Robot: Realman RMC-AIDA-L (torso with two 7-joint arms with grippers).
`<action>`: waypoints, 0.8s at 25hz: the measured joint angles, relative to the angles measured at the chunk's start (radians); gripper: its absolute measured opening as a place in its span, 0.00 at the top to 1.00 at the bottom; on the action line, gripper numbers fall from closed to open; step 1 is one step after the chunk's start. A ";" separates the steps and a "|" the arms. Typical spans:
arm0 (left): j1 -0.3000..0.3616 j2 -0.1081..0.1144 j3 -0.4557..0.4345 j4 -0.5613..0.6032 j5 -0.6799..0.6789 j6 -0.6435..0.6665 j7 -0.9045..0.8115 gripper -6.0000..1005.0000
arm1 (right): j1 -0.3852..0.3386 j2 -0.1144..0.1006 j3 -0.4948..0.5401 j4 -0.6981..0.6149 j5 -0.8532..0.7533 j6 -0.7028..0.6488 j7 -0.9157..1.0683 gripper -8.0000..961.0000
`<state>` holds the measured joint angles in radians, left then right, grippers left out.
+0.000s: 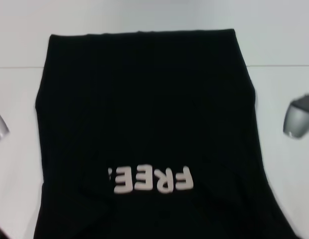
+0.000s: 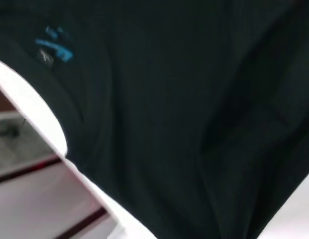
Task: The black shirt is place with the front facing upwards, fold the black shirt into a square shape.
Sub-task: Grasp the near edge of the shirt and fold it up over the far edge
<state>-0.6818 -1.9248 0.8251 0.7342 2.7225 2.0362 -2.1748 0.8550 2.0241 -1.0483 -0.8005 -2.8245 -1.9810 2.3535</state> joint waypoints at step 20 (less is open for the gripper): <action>-0.085 0.044 -0.464 0.015 -0.026 -0.251 -0.060 0.98 | -0.057 -0.127 0.561 0.187 0.389 0.262 0.006 0.95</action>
<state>-0.7669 -1.8807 0.3607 0.7495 2.6967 1.7847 -2.2351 0.7982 1.8971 -0.4874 -0.6135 -2.4358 -1.7188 2.3599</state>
